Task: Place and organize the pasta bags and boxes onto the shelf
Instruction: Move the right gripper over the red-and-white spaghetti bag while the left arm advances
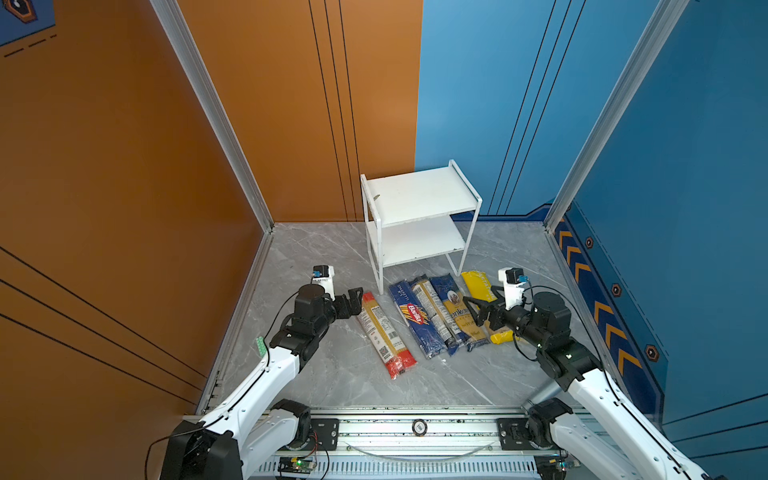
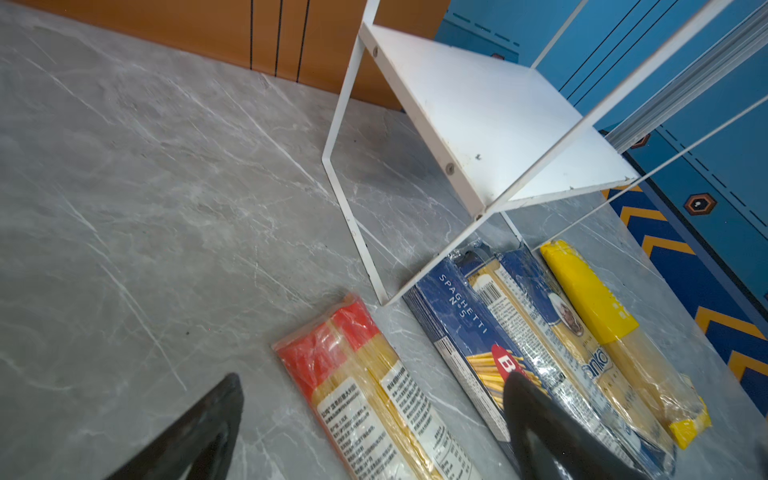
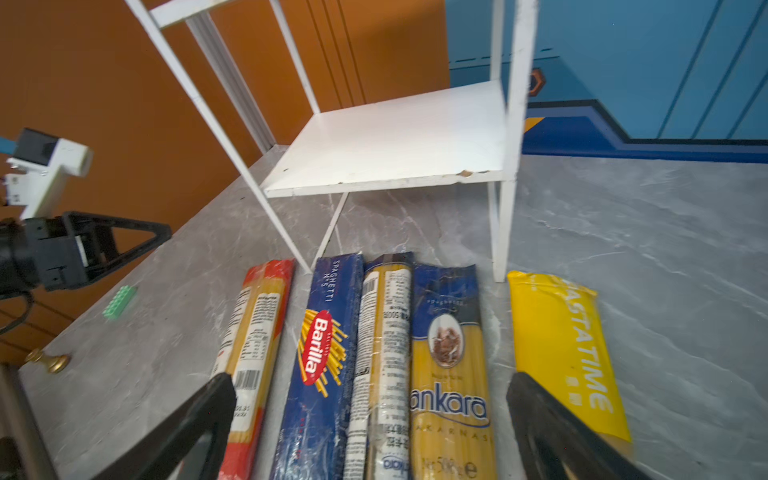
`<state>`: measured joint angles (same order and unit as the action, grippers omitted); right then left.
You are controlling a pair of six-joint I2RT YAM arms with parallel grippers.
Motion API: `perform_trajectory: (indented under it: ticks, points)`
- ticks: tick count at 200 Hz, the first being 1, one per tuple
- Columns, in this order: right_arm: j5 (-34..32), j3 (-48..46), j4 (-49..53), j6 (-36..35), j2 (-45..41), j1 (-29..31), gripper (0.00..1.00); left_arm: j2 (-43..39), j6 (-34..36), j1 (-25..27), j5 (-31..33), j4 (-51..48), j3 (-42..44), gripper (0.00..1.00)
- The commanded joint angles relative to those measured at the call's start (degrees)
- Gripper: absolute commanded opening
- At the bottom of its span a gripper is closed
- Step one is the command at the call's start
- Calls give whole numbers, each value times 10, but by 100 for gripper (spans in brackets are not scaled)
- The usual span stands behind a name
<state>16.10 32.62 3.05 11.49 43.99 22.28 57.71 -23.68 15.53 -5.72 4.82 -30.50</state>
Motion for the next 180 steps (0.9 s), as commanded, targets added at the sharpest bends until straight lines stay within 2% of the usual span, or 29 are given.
perform_trajectory:
  ticks: [1, 40, 82, 141, 180]
  points:
    - [-34, 20, 38, 11, 21, 56, 100, 5, -27, 5, -40, -38, -5, 98]
    - [-91, 37, 42, 16, 75, 162, 99, -17, -50, 6, -30, -39, 16, 98]
    - [-151, 60, 7, 23, 167, 272, 99, -16, -57, 5, -50, -42, 24, 98]
    - [-187, 115, -28, 44, 291, 353, 100, -15, -36, 3, -68, -77, 7, 98]
    - [-205, 132, -64, 72, 353, 381, 100, -16, -25, -3, -80, -88, 10, 98]
